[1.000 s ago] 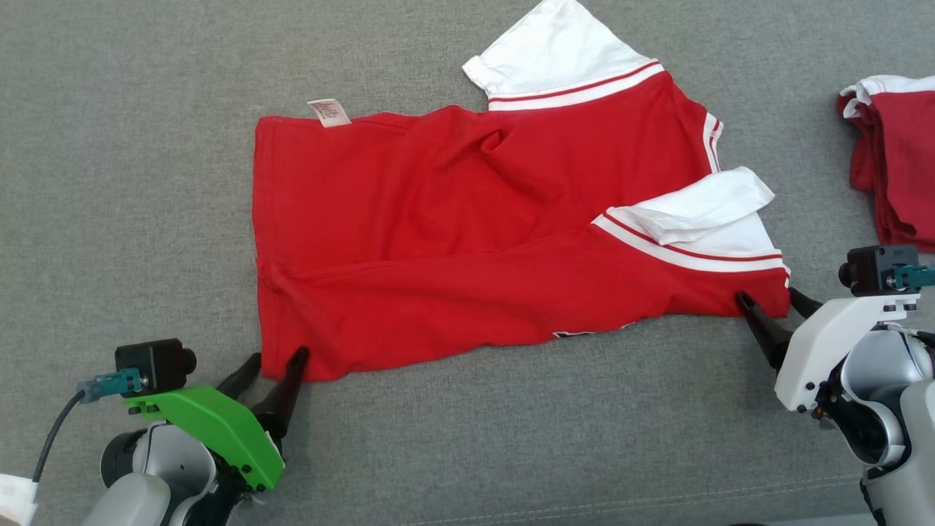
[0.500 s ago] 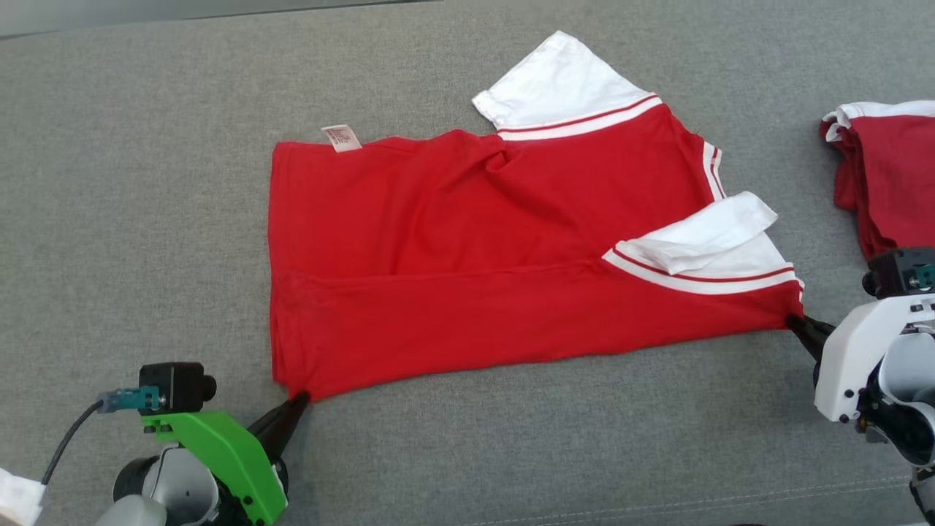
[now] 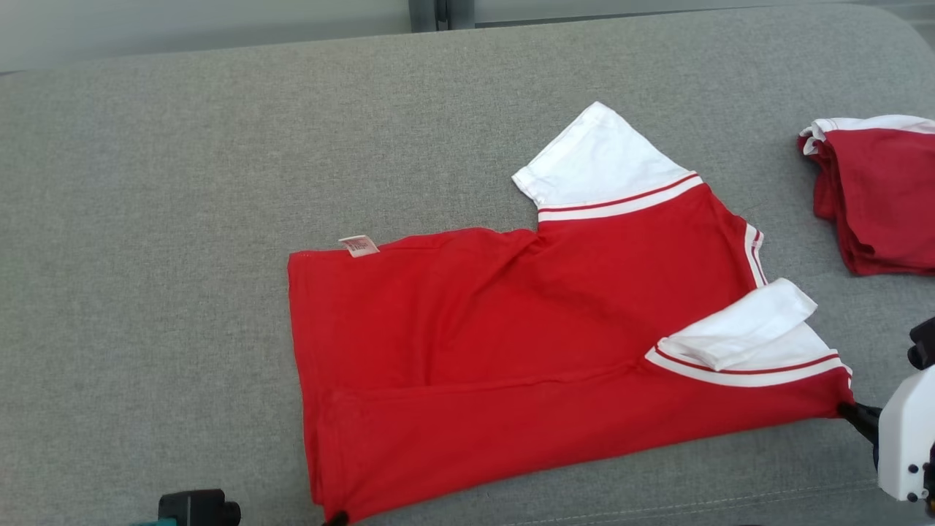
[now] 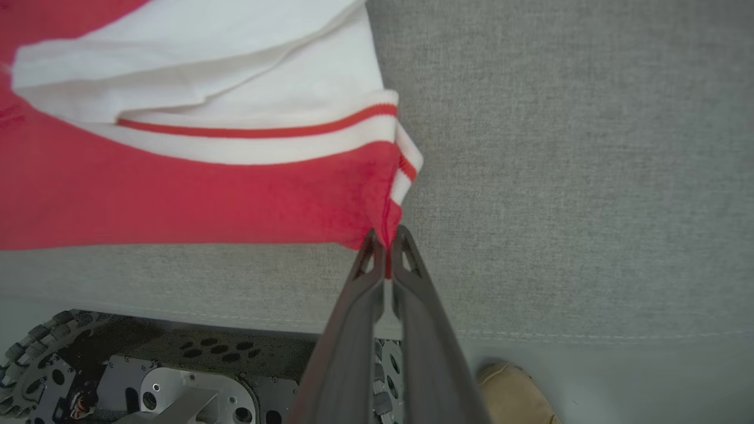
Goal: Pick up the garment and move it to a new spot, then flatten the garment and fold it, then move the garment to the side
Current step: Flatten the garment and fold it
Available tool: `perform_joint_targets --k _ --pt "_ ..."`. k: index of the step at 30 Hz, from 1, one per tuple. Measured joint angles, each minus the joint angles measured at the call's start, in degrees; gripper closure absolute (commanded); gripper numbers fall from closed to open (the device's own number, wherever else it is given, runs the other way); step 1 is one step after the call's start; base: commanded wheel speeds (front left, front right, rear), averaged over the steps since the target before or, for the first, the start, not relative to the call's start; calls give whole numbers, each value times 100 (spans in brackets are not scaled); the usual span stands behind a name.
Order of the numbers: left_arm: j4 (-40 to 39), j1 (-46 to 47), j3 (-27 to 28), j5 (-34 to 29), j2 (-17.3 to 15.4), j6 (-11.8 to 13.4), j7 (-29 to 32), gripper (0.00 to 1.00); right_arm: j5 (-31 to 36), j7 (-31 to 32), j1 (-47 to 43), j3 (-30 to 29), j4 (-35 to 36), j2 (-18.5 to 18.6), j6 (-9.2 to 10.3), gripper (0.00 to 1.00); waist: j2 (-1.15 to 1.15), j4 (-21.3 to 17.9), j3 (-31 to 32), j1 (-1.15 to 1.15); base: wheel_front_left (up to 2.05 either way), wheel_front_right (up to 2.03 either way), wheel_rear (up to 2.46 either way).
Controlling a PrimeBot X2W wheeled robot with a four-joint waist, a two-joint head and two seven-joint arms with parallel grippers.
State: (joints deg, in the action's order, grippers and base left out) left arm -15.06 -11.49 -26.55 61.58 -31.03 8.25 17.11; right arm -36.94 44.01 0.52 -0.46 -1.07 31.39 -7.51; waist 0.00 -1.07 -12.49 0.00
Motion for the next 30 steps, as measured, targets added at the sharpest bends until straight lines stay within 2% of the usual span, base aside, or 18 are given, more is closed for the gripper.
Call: perform_joint_targets --k 4,5,6,7,10,15,18,20,23,26,30 --pt "140 -270 -40 25 156 60 -199 100 127 -157 -232 -143 -23 -73 0 100 0 15 -133 0 0 0 0" --pt "277 -267 -16 -56 156 96 -280 91 205 -232 -240 -130 -45 -100 -1 85 0 19 -165 0 0 0 0" --pt "361 -257 5 -67 179 123 -332 26 248 -289 -238 -138 -78 -148 -1 19 0 24 -191 0 0 0 0" --pt "432 -248 -20 -101 187 132 -342 0 267 -300 -235 -147 -111 -203 -1 0 0 29 -213 0 0 0 0" --pt "449 -235 -2 -153 130 155 -356 0 283 -174 -228 -191 -26 -216 -1 0 0 43 -251 0 0 0 0" --pt "-103 -43 399 -490 -405 335 -403 0 40 100 165 -511 958 137 2 0 0 65 -375 0 0 0 0" --pt "-426 711 542 -657 -728 325 -99 0 48 243 930 -566 1383 309 2 0 0 74 -549 0 0 0 0" --pt "-371 1486 502 -820 -803 248 205 0 202 339 1569 -424 1368 389 2 0 0 97 -699 0 0 0 0" --pt "60 2644 170 -1194 -750 76 671 0 397 374 2641 -45 995 266 2 0 0 160 -962 0 0 0 0" --pt "636 3620 -140 -1217 -321 -174 983 0 675 132 3690 333 391 -1 1 0 0 237 -1252 1 0 0 0" --pt "1503 4625 -416 -1391 186 -457 1055 0 1020 -185 4616 801 -504 -298 1 0 0 397 -1616 1 0 0 0"
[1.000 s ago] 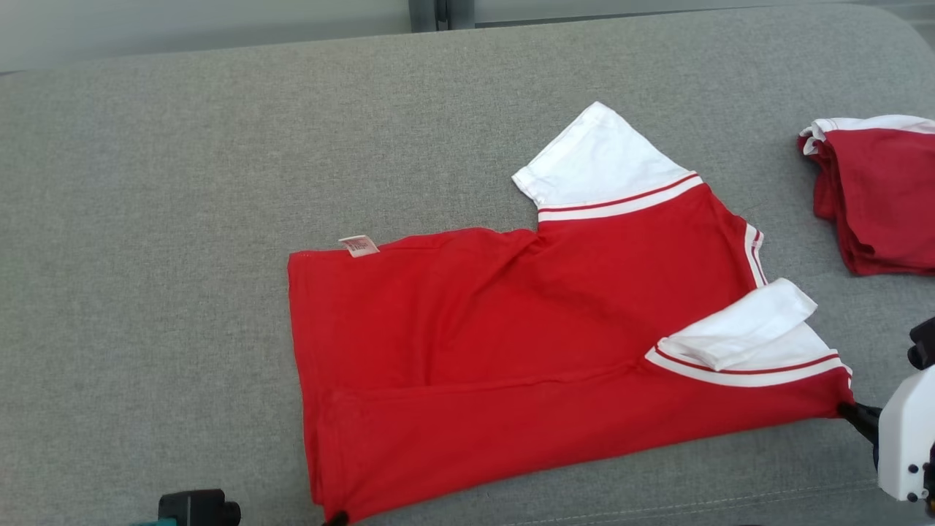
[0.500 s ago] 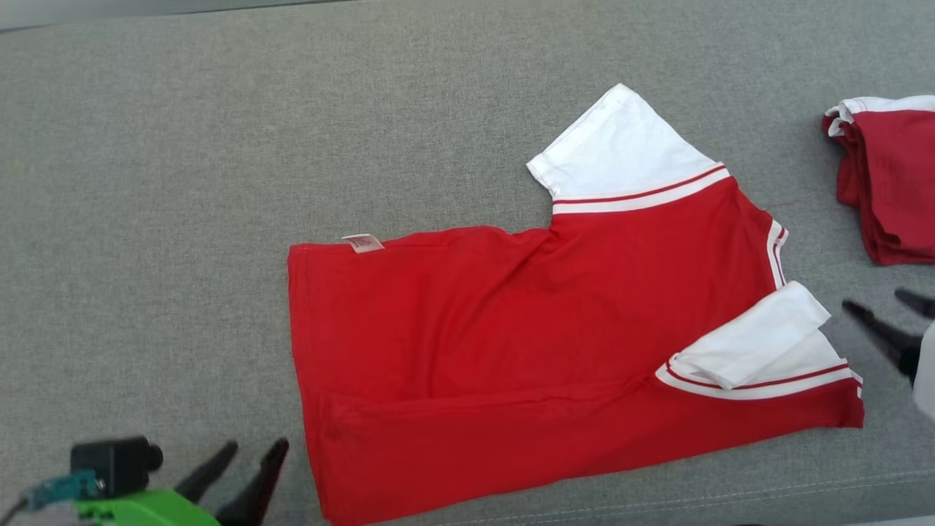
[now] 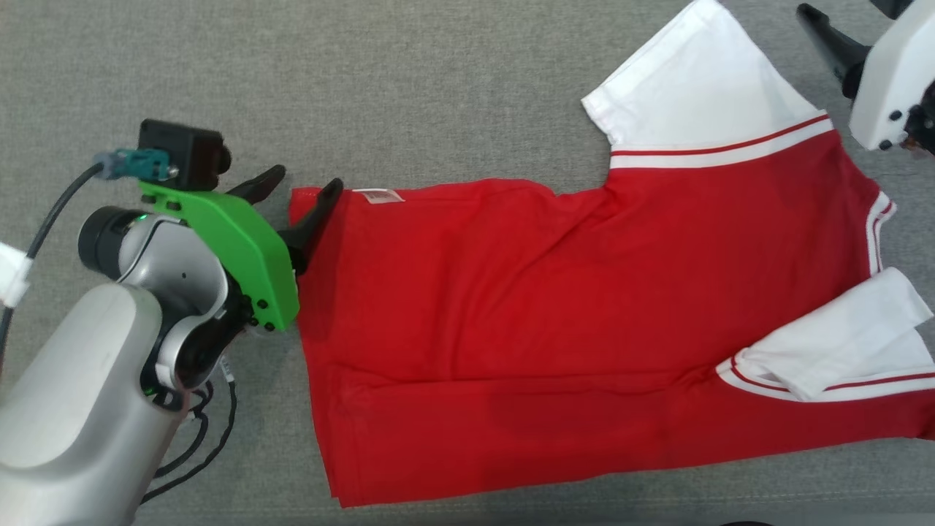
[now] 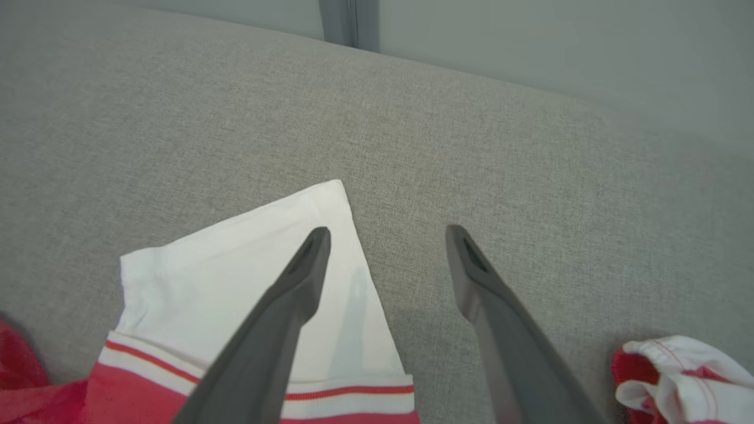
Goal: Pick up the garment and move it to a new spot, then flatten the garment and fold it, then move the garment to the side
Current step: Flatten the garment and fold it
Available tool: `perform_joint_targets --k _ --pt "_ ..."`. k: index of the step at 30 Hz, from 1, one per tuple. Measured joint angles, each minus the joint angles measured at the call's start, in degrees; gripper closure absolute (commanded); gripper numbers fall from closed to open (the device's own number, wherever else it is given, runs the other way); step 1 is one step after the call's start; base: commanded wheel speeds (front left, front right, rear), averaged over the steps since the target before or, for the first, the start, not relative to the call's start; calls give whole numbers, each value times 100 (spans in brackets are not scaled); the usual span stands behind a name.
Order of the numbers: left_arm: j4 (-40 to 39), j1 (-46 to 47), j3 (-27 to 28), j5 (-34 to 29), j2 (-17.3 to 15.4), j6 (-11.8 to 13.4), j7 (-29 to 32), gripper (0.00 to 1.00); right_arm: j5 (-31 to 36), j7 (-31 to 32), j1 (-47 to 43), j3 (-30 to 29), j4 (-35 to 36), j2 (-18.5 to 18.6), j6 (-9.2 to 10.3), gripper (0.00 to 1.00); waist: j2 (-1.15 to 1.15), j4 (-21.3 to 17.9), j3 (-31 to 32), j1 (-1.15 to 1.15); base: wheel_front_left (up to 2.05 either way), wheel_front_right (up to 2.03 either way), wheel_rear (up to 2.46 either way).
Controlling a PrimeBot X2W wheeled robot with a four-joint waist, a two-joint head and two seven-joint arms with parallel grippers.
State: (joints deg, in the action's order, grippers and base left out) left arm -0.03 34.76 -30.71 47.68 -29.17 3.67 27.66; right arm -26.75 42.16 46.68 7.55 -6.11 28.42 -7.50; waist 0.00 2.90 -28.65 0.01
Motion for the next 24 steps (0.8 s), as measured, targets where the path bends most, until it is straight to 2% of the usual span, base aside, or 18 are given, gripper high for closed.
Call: perform_joint_targets --k 4,8,11,17,18,19,20,21,24 --pt "656 472 -270 -34 333 -292 114 0 87 -157 537 312 -911 -276 0 0 0 234 -250 0 0 0 0" --pt "881 725 -441 -1 506 -528 246 0 153 -268 716 545 -1556 -389 0 0 0 486 -373 0 0 0 0" --pt "921 757 -500 260 627 -704 399 0 119 -364 879 753 -1864 -313 2 0 0 672 -445 0 0 0 0" --pt "956 758 -537 464 708 -837 443 0 -19 -446 995 915 -2105 -204 2 0 0 768 -480 -1 0 0 0" --pt "964 758 -537 530 730 -866 417 0 -67 -457 999 937 -2130 -200 2 36 0 763 -478 -1 0 0 0" --pt "964 758 -537 530 730 -866 417 4 -67 -457 999 937 -2130 -200 2 59 0 763 -478 -1 0 0 0" --pt "973 758 -542 549 755 -879 401 72 -138 -493 999 960 -2148 -201 3 100 0 754 -471 -1 0 0 0" --pt "993 758 -541 580 787 -901 391 100 -226 -505 998 1004 -2150 -207 3 100 0 744 -460 -1 0 0 0" --pt "1072 755 -514 633 850 -931 249 100 -422 -751 988 1045 -2163 -234 -5 100 0 688 -420 -1 0 0 0"
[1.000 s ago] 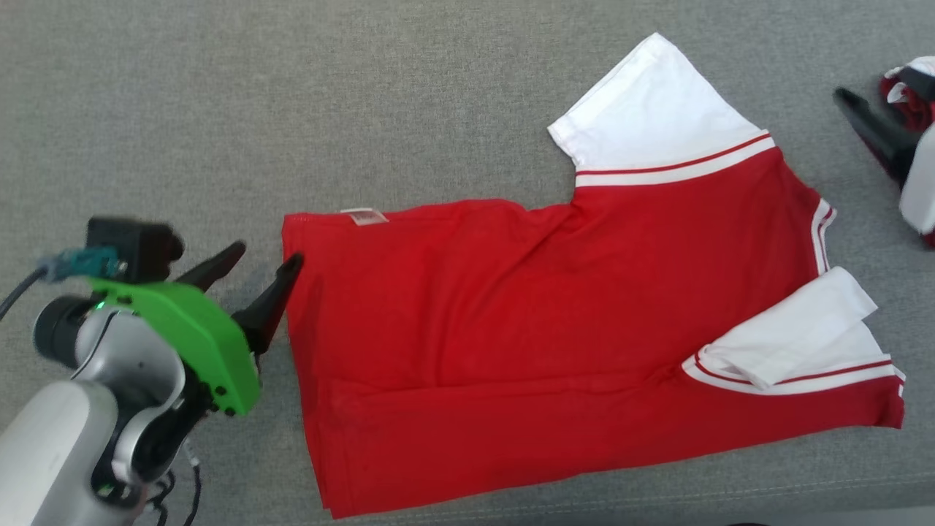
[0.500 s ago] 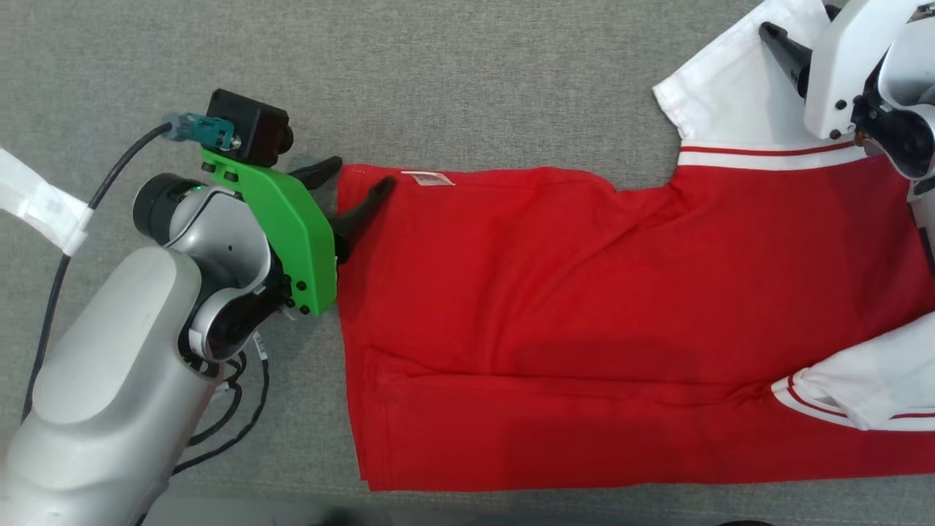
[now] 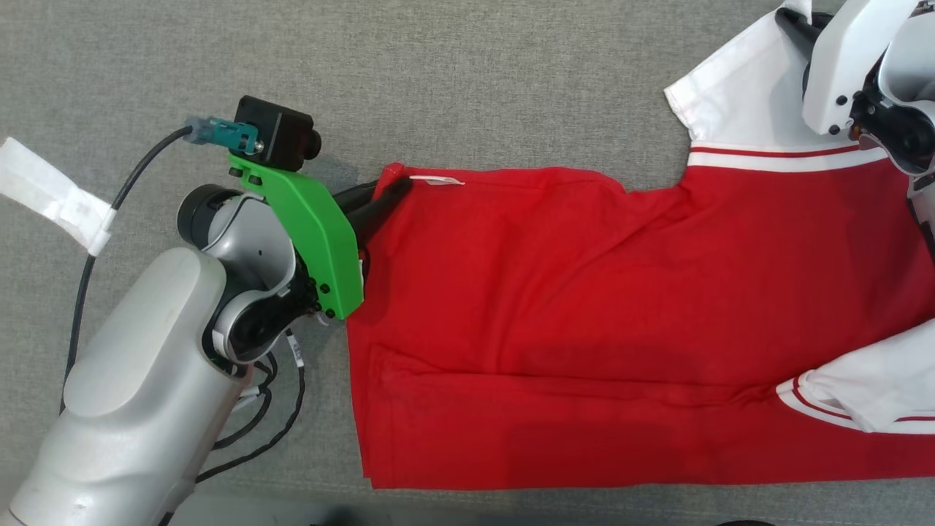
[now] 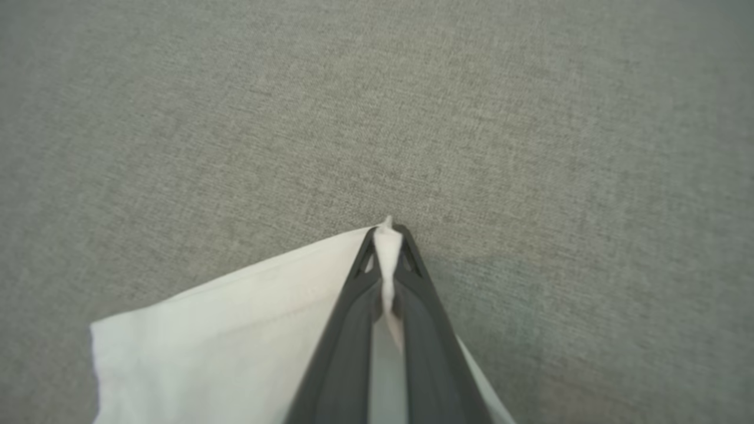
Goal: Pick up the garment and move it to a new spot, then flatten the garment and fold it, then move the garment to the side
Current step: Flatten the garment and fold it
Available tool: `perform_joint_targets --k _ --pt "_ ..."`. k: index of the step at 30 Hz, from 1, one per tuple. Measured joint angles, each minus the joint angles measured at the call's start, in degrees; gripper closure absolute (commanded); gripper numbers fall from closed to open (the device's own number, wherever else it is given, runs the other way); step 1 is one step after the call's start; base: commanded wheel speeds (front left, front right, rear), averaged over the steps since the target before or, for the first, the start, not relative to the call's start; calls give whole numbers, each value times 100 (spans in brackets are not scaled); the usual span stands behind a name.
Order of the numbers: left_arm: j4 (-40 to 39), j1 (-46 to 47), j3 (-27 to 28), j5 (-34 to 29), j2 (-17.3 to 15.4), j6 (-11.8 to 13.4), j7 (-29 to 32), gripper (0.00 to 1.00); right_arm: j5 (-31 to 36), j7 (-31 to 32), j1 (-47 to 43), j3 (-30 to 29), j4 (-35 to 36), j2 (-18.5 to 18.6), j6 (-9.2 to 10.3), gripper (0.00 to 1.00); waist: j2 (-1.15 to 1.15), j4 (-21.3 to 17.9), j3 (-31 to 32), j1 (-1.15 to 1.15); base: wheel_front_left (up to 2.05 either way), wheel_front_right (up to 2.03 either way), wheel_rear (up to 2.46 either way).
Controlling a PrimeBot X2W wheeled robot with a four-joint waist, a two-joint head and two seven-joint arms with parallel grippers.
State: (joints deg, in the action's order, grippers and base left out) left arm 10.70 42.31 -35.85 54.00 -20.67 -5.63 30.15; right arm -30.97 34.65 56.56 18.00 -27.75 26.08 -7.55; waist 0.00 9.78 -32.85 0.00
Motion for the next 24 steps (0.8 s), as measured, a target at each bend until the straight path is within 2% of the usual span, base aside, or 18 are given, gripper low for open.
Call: perform_joint_targets --k 3,8,14,19,24 --pt "33 -20 100 -48 11 23 -290 100 -124 -281 -25 -7 -20 36 0 100 0 -73 52 0 0 0 0" --pt "-9 -384 278 -144 -190 215 -690 100 -389 -667 -254 -114 -42 280 1 100 0 -166 298 0 0 0 0" --pt "-90 -666 471 -283 -313 457 -1118 100 -646 -1103 -489 -305 285 443 2 100 0 -287 631 0 0 0 0" --pt "-425 -1066 564 -358 -422 571 -1445 100 -1138 -1339 -1029 -385 1192 486 2 100 0 -469 840 0 0 0 0" --pt "-1313 -2057 637 -377 -647 845 -1769 100 -1444 -1384 -2419 -602 2361 702 3 100 0 -724 1017 0 0 0 0"
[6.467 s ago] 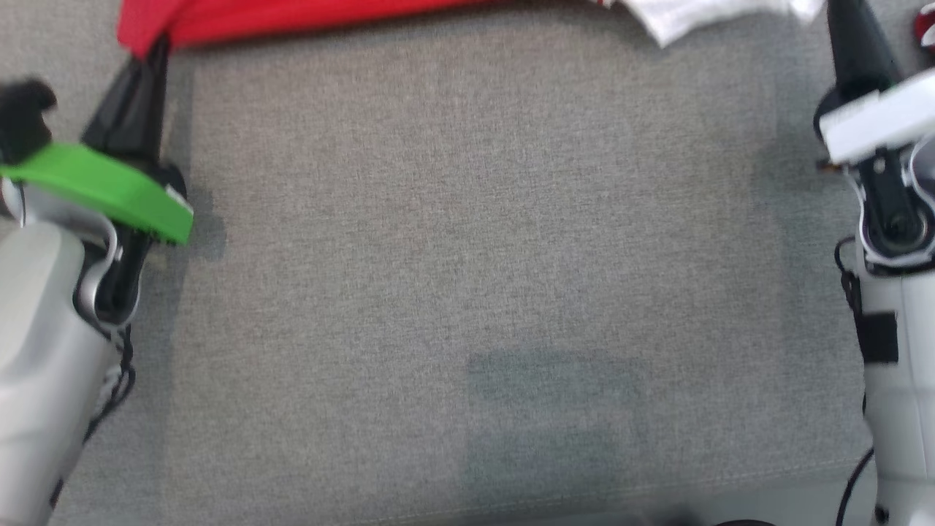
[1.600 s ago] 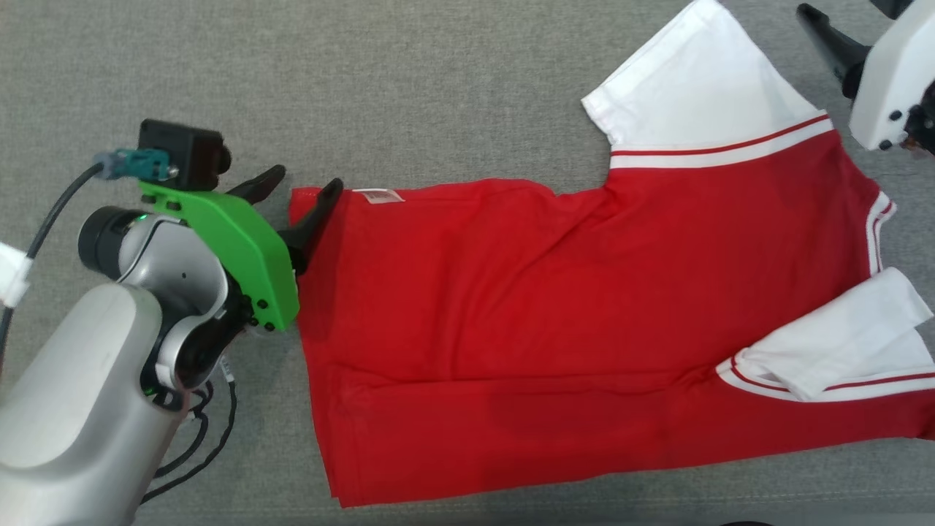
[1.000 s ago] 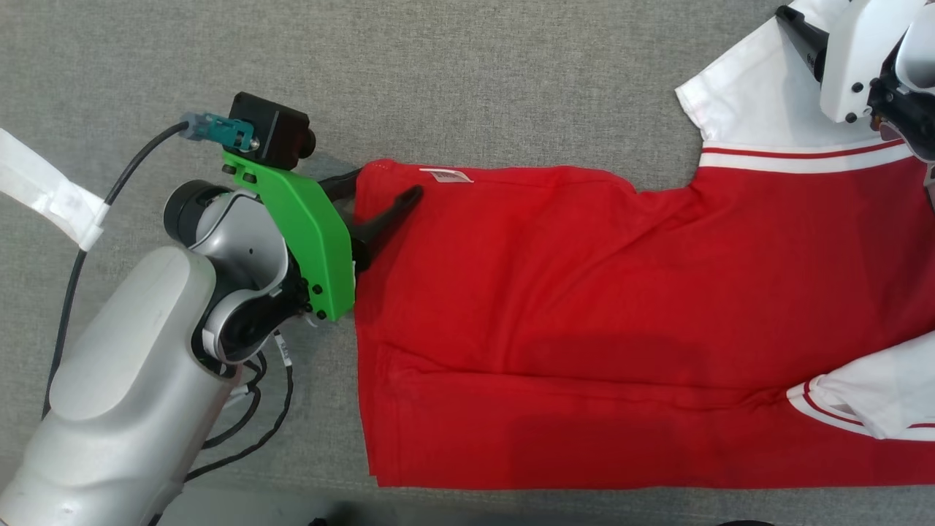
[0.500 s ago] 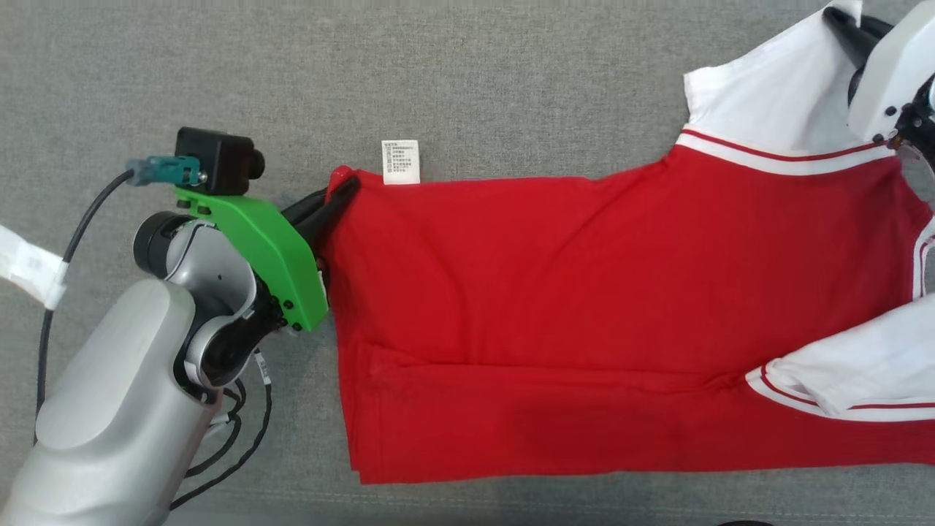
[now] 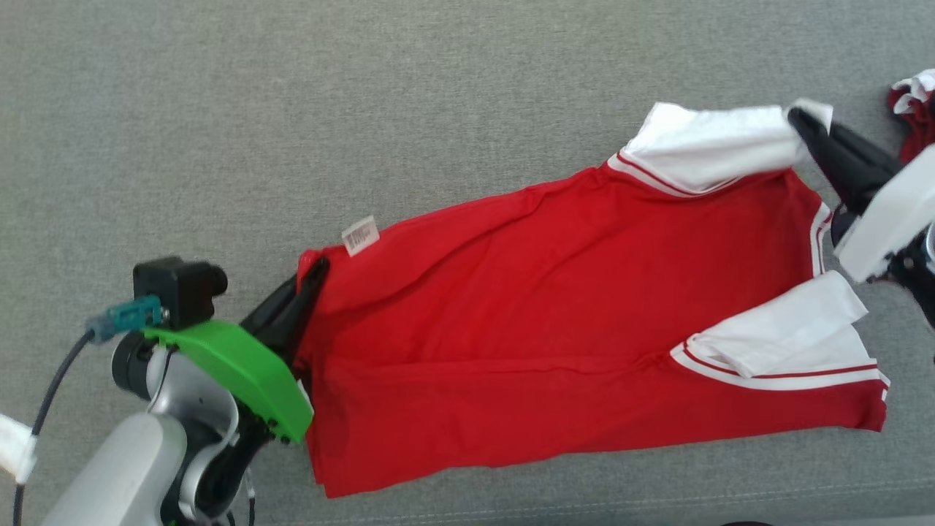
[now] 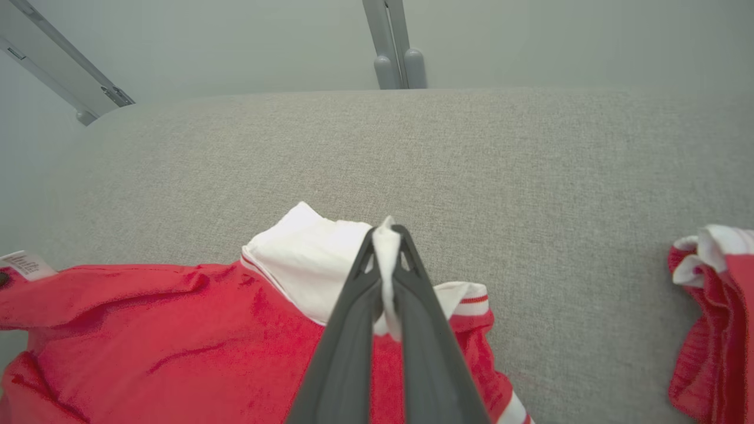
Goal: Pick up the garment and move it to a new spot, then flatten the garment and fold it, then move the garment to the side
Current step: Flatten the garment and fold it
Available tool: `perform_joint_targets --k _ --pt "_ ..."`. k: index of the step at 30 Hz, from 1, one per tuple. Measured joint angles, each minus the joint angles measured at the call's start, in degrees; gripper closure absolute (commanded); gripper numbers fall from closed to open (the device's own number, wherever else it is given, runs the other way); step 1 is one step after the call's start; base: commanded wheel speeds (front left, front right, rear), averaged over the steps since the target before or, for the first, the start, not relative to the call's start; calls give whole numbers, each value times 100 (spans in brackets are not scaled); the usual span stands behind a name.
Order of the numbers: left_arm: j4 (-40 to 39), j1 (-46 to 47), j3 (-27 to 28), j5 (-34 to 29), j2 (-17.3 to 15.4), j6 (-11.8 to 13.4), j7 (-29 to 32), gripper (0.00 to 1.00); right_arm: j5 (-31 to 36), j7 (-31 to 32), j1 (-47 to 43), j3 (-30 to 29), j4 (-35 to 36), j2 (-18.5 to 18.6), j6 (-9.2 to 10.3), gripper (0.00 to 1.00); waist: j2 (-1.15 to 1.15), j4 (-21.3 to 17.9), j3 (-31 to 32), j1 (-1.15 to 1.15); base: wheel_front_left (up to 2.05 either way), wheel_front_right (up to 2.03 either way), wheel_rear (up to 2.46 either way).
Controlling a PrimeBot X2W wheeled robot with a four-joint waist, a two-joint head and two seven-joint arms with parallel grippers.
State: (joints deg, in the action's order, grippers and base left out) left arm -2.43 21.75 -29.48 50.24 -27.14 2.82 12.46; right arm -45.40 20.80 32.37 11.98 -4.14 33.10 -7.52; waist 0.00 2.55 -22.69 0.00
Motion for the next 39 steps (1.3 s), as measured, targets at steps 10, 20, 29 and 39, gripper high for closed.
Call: perform_joint_targets --k 10,20,29,39 --pt "-1209 -1959 90 -22 -113 695 -761 100 -8 -221 -2290 -600 989 -594 2 100 0 -619 126 0 0 0 0" --pt "-1421 -2252 365 -11 -352 635 -1113 100 137 -274 -2404 -772 837 -794 2 100 0 -807 260 0 0 0 0" --pt "-1159 -2502 296 96 -427 391 -1217 100 342 -87 -2760 -740 791 -858 2 100 0 -755 465 0 0 0 0" --pt "-201 -2495 24 -305 -353 200 -1547 0 576 360 -2882 -581 486 -572 3 0 0 -690 735 0 0 0 0"
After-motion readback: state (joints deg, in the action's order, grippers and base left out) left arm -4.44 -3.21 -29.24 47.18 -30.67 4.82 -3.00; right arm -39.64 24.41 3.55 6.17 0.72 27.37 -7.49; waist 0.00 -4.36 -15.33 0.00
